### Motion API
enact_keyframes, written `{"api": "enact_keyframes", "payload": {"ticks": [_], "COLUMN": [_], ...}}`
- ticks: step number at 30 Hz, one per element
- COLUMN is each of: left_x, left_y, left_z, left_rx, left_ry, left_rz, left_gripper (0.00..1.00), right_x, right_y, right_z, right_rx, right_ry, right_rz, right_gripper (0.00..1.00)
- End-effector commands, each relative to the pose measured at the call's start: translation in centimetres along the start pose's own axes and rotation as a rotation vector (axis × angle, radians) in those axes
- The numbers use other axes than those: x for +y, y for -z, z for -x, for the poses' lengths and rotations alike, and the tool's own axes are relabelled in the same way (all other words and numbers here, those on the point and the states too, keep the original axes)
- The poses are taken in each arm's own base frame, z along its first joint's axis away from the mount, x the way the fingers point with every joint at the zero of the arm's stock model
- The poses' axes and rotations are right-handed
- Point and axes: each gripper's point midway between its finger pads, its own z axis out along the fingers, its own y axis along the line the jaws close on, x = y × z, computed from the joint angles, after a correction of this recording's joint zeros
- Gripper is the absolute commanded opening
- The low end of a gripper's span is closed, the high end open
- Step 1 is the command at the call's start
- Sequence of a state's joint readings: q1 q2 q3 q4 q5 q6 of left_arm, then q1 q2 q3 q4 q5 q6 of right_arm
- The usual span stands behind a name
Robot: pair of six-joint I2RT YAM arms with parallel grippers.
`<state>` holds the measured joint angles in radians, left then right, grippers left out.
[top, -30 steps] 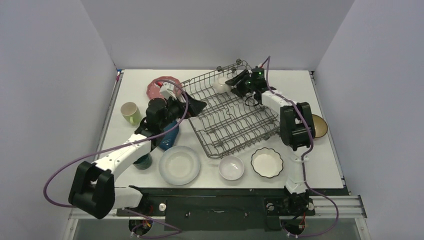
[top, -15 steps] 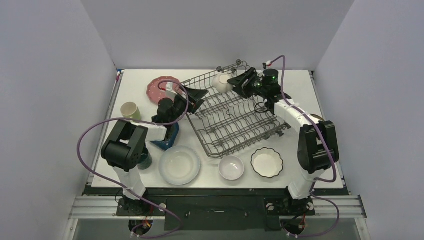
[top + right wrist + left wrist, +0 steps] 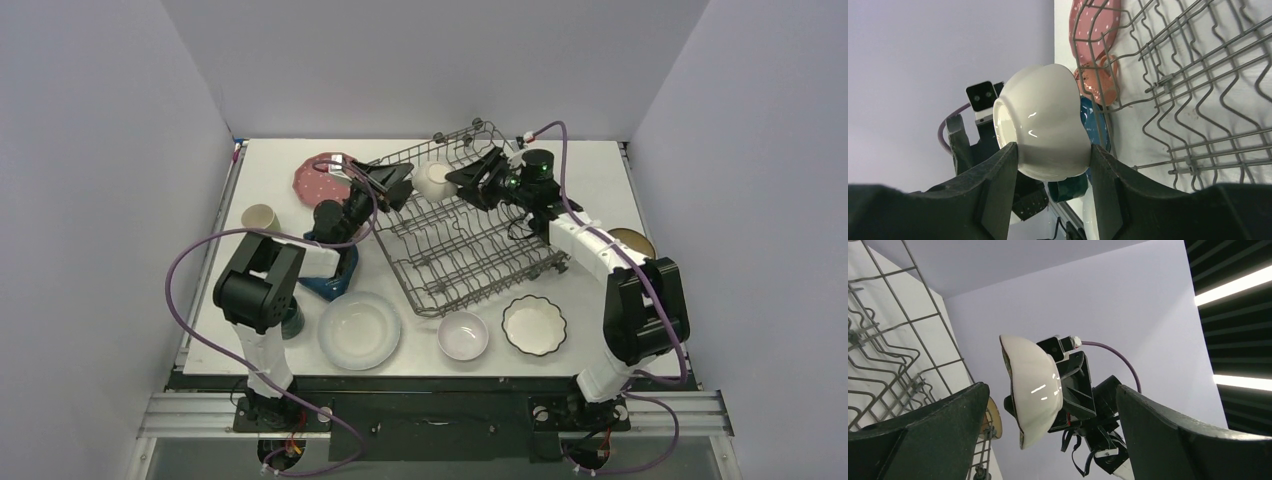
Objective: Unload the mixed dishes from the dish rack
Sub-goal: Pick up the bowl from the dish rack, then place the bowl at the center of the board.
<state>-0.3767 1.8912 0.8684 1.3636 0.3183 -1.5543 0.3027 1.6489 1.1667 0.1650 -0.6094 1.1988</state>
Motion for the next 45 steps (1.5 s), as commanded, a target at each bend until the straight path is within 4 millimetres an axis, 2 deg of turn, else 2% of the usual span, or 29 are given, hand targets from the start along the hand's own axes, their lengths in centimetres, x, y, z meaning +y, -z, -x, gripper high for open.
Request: {"api": "enact_keyframes", "payload": {"ticks": [1, 5, 7, 8, 9, 10, 12, 16, 20, 21, 23, 24, 25, 26, 27, 28, 29, 30, 31, 32, 33, 34, 35, 36, 37, 38, 39, 41, 45], "left_x": [-3.4, -4.4, -5.0, -5.4, -5.6, -6.0, -6.1, -6.9, -9.0, -10.3, -11.6, -11.0, -12.5, -10.9, -12.4, -9.8, -11.6, -7.7, -9.9, -7.1, -5.8, -6.9, -5.7, -6.3, -5.6, -5.9, -5.5, -5.2, -3.1], "left_y": [-0.6, -0.3, 0.0, 0.2, 0.3, 0.6, 0.8, 1.9, 3.5, 4.2, 5.1, 5.4, 6.0, 6.1, 6.7, 7.1, 7.6, 8.7, 9.1, 12.0, 14.5, 15.6, 18.1, 19.4, 21.3, 22.5, 23.7, 25.3, 28.3], "left_z": [-1.3, -1.5, -1.6, -1.7, -1.8, -1.9, -2.1, -2.3, -0.6, -0.6, -0.1, 0.0, -0.3, -0.5, -0.9, -1.2, -1.4, -1.1, -0.6, -0.1, 0.1, 1.9, 2.3, 4.0, 4.6, 6.1, 6.5, 8.3, 11.3], "left_rx": [0.052, 0.061, 0.068, 0.072, 0.077, 0.084, 0.099, 0.098, 0.063, 0.071, 0.078, 0.098, 0.110, 0.146, 0.161, 0.197, 0.203, 0.208, 0.201, 0.176, 0.212, 0.124, 0.144, 0.069, 0.073, 0.010, 0.021, -0.031, -0.119], "left_ry": [0.020, 0.069, 0.092, 0.105, 0.111, 0.123, 0.143, 0.125, 0.047, 0.022, -0.054, -0.068, -0.132, -0.125, -0.220, -0.194, -0.358, -0.321, -0.521, -0.525, -0.584, -0.661, -0.711, -0.776, -0.814, -0.855, -0.881, -0.918, -0.949], "left_rz": [-0.136, -0.178, -0.203, -0.219, -0.227, -0.241, -0.242, -0.244, -0.268, -0.283, -0.274, -0.221, -0.229, -0.131, -0.134, 0.013, 0.007, 0.229, 0.234, 0.470, 0.622, 0.687, 0.803, 0.874, 0.968, 1.039, 1.098, 1.200, 1.405], "left_gripper": [0.97, 0.77, 0.62, 0.48, 0.40, 0.16, 0.00, 0.00, 0.00, 0.00, 0.00, 0.00, 0.00, 0.00, 0.00, 0.00, 0.00, 0.00, 0.00, 0.00, 0.00, 0.00, 0.00, 0.00, 0.00, 0.00, 0.00, 0.00, 0.00], "right_x": [5.0, 5.2, 5.2, 5.3, 5.4, 5.5, 5.9, 6.6, 6.5, 6.2, 5.6, 5.5, 4.7, 4.7, 4.4, 4.4, 4.1, 4.2, 3.6, 4.0, 3.3, 3.3, 3.0, 2.8, 2.7, 2.4, 2.4, 2.2, 2.1], "right_y": [1.6, 1.7, 1.7, 1.7, 1.7, 1.8, 1.9, 2.3, 3.1, 3.5, 4.3, 4.6, 5.3, 5.8, 6.8, 7.5, 8.7, 9.5, 10.5, 11.2, 11.7, 12.1, 12.4, 12.6, 12.6, 12.7, 12.7, 12.7, 13.0], "right_z": [-1.0, -1.5, -1.6, -1.7, -1.8, -1.9, -2.3, -2.9, -3.7, -3.8, -4.1, -3.8, -4.1, -4.0, -4.0, -4.3, -4.3, -5.0, -4.8, -4.8, -4.4, -4.2, -3.7, -3.5, -3.4, -3.5, -3.5, -3.5, -3.3], "right_rx": [0.003, 0.011, 0.013, 0.014, 0.017, 0.019, 0.026, 0.043, 0.078, 0.081, 0.084, 0.072, 0.083, 0.081, 0.088, 0.108, 0.122, 0.161, 0.175, 0.175, 0.177, 0.170, 0.164, 0.161, 0.163, 0.169, 0.171, 0.174, 0.162], "right_ry": [0.068, 0.074, 0.079, 0.083, 0.086, 0.095, 0.110, 0.146, 0.230, 0.274, 0.376, 0.424, 0.527, 0.586, 0.718, 0.792, 0.913, 0.967, 1.049, 1.086, 1.125, 1.144, 1.154, 1.157, 1.168, 1.167, 1.172, 1.172, 1.174], "right_rz": [0.141, 0.147, 0.151, 0.154, 0.157, 0.159, 0.170, 0.200, 0.202, 0.191, 0.169, 0.155, 0.118, 0.108, 0.104, 0.122, 0.127, 0.172, 0.172, 0.184, 0.165, 0.162, 0.149, 0.141, 0.138, 0.133, 0.133, 0.131, 0.122], "right_gripper": [0.31, 0.31, 0.31, 0.31, 0.32, 0.33, 0.36, 0.53, 0.71, 0.73, 0.74, 0.74, 0.74, 0.74, 0.74, 0.75, 0.75, 0.75, 0.75, 0.75, 0.75, 0.75, 0.75, 0.75, 0.74, 0.74, 0.74, 0.74, 0.74]}}
